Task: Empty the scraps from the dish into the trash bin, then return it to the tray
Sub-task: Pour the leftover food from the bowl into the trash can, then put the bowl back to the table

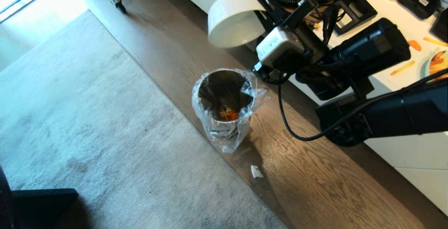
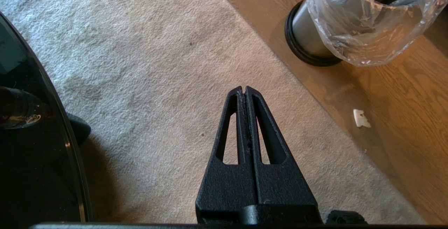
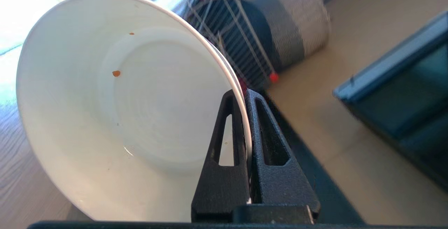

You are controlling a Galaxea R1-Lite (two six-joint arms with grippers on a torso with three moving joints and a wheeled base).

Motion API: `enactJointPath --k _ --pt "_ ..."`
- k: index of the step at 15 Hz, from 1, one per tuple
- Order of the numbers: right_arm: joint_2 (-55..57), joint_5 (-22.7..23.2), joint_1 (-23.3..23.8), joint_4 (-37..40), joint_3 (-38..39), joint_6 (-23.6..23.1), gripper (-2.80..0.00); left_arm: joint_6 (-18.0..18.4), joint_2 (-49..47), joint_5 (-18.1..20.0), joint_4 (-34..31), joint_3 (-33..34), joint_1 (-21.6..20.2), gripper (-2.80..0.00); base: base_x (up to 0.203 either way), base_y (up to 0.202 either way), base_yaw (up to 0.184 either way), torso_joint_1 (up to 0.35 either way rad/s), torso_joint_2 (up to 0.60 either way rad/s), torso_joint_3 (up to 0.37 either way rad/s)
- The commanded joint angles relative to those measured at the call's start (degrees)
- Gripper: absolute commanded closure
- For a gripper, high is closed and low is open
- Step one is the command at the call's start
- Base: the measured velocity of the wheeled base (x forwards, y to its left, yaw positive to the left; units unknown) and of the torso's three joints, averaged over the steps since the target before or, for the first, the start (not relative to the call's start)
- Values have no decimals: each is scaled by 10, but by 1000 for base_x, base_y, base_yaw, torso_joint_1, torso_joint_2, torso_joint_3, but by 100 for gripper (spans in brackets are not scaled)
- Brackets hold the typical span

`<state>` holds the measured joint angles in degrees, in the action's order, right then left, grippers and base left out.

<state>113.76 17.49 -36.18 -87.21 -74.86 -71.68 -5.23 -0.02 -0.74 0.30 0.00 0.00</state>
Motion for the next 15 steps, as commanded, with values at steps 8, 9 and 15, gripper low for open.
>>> enactJointPath --k 8,9,15 --pt "-102 -284 1 -15 223 107 0 0 0 0 0 0 0 0 0 0 0 0 0 0" --pt "-113 -306 1 -10 246 120 0 0 0 0 0 0 0 0 0 0 0 0 0 0" --pt "-188 -332 29 62 304 187 0 0 0 0 0 0 0 0 0 0 0 0 0 0"
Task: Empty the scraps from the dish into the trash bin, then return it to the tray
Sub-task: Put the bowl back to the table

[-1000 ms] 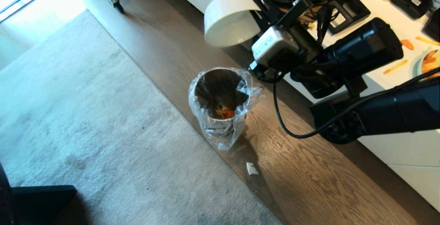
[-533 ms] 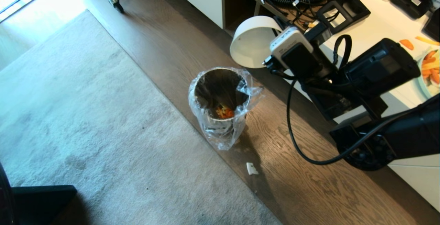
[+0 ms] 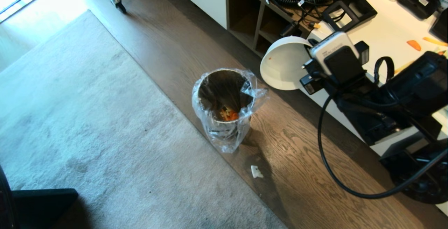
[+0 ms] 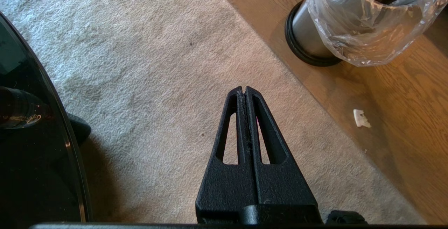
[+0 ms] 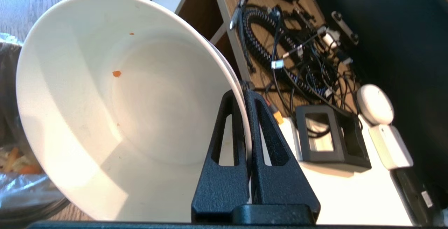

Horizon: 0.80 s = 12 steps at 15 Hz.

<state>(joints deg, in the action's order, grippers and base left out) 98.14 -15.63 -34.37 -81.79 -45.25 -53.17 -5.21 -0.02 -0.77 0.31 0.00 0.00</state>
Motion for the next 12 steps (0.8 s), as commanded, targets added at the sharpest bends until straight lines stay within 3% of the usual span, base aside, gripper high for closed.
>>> enactJointPath --k 1,6,9,12 --pt "-47 -1 24 24 12 7 0 -1 0 0 0 0 0 0 0 0 0 0 0 0" --pt "-130 -1 73 91 79 37 0 -1 0 0 0 0 0 0 0 0 0 0 0 0" --pt "-162 0 139 98 118 56 0 -1 0 0 0 0 0 0 0 0 0 0 0 0" --pt "-206 -1 148 117 175 64 0 -1 0 0 0 0 0 0 0 0 0 0 0 0"
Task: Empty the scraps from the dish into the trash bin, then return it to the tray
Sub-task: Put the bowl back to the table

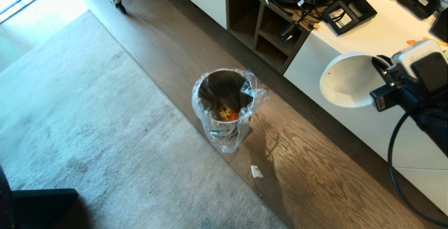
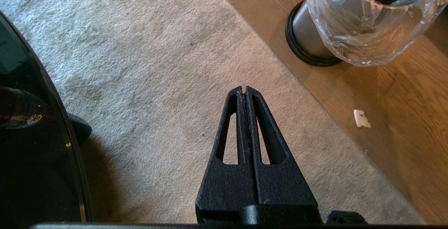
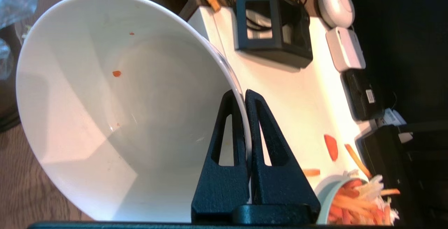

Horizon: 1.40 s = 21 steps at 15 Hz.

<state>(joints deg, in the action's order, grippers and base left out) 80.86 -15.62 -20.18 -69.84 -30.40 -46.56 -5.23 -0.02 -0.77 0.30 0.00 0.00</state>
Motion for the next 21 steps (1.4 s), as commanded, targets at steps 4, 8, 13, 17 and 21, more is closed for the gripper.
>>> enactJointPath --k 4,8,13,17,21 --pt "-66 -4 17 0 70 -3 0 0 0 0 0 0 0 0 0 0 0 0 0 0" --pt "-104 -3 49 2 128 -3 0 0 0 0 0 0 0 0 0 0 0 0 0 0" --pt "-211 10 131 105 185 21 0 0 0 0 0 0 0 0 0 0 0 0 0 0" --pt "-310 86 231 235 219 116 0 0 0 0 0 0 0 0 0 0 0 0 0 0" --pt "-415 165 288 323 288 262 0 0 0 0 0 0 0 0 0 0 0 0 0 0"
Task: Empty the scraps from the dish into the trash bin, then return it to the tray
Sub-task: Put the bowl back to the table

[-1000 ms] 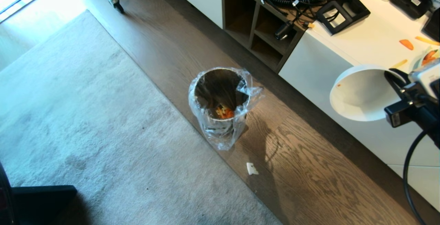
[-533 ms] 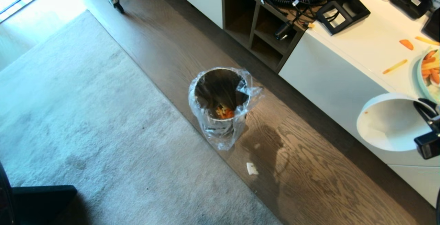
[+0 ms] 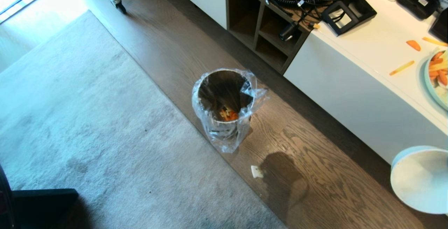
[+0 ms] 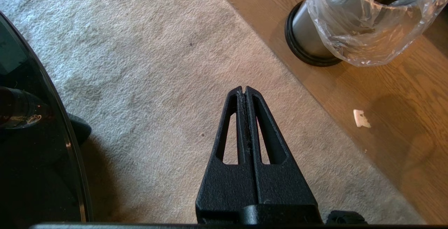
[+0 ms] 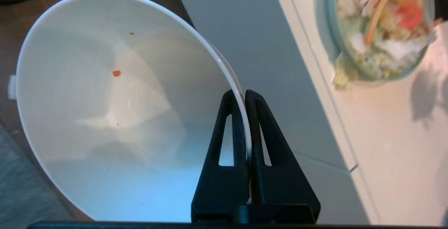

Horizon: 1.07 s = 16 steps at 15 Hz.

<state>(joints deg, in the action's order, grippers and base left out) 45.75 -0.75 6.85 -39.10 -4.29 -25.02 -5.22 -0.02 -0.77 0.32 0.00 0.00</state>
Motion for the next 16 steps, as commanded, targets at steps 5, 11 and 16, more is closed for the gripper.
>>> enactJointPath --k 5,11,16 --pt "-226 49 14 227 42 161 0 -1 0 0 0 0 0 0 0 0 0 0 0 0" --pt "-337 40 -68 385 43 173 0 -1 0 0 0 0 0 0 0 0 0 0 0 0" --pt "-436 40 -71 393 43 179 0 -1 0 0 0 0 0 0 0 0 0 0 0 0"
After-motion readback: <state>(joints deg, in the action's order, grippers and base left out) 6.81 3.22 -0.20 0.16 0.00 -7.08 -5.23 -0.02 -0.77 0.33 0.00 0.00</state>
